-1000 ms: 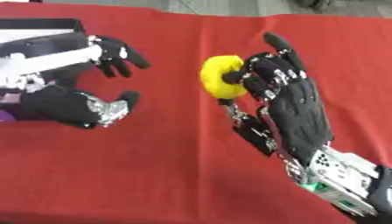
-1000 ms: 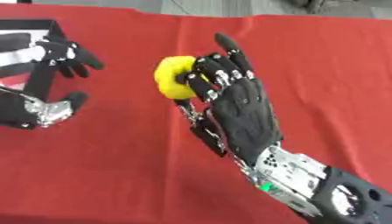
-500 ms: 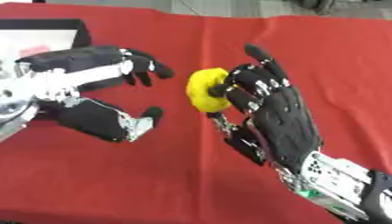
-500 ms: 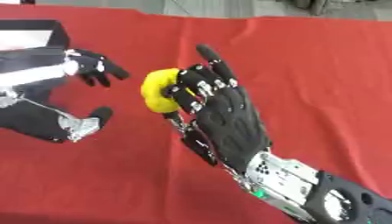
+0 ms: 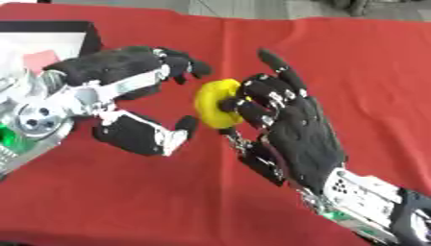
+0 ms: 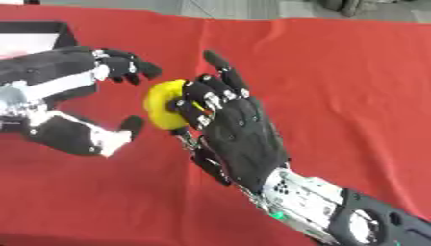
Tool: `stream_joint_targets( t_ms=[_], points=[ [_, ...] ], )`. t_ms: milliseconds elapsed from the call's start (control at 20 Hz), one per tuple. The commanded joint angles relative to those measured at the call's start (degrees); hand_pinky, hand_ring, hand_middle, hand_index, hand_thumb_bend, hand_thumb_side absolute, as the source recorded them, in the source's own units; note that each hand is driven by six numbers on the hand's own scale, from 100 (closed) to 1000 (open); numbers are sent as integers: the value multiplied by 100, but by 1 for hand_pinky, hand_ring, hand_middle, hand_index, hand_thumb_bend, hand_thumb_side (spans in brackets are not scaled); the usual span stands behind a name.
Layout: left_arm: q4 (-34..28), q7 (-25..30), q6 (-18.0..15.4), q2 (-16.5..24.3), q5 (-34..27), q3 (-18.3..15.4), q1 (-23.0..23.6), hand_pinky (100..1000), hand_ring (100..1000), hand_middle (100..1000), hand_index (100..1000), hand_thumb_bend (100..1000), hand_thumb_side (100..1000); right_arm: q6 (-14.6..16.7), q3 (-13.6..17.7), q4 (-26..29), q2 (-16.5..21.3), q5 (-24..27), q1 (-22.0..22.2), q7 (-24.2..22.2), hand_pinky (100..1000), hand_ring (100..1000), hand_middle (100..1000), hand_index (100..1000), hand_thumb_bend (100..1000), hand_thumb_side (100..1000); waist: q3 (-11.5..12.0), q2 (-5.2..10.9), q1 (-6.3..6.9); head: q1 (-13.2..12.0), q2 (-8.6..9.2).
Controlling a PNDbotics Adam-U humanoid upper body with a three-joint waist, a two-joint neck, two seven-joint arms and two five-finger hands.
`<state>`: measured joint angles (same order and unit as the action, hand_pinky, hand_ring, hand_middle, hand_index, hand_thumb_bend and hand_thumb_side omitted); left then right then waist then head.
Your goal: Pick up the objects with one hand, pass them to the other hand, and then place them into the box on the other side of the table.
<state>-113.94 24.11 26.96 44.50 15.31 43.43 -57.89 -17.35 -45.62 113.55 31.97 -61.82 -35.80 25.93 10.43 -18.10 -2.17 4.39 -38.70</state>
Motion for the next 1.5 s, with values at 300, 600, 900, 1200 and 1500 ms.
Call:
stream_joint_targets(
  t_ms=[300,600,900,1200,1500],
  points=[
    [-66,-93,171,-49,73,87,-73,827,810,833,932,100,427,55,-27,104,-29,-158,-86,-8,912,589,457,496,172,100,3,110,14,-19,-22],
    [-66,237,212,-50,265,119,-39,839,816,832,925,100,518,101,-29,104,-39,-255,-87,36,921,588,457,498,169,100,1,97,11,-36,-58],
    [-66,570,227,-78,365,122,-4,849,821,830,910,100,616,191,-44,104,-37,-323,-57,96,927,586,456,498,166,100,0,87,1,-46,-65],
    [-66,750,70,-92,-283,97,37,840,814,811,881,100,720,307,-80,104,34,-326,97,195,930,587,456,497,170,100,9,75,-6,-47,-81],
    [-66,762,42,-93,-760,102,34,815,766,689,769,100,622,378,-92,104,60,-318,148,270,927,586,455,497,167,100,15,69,-10,-55,-83]
  ],
)
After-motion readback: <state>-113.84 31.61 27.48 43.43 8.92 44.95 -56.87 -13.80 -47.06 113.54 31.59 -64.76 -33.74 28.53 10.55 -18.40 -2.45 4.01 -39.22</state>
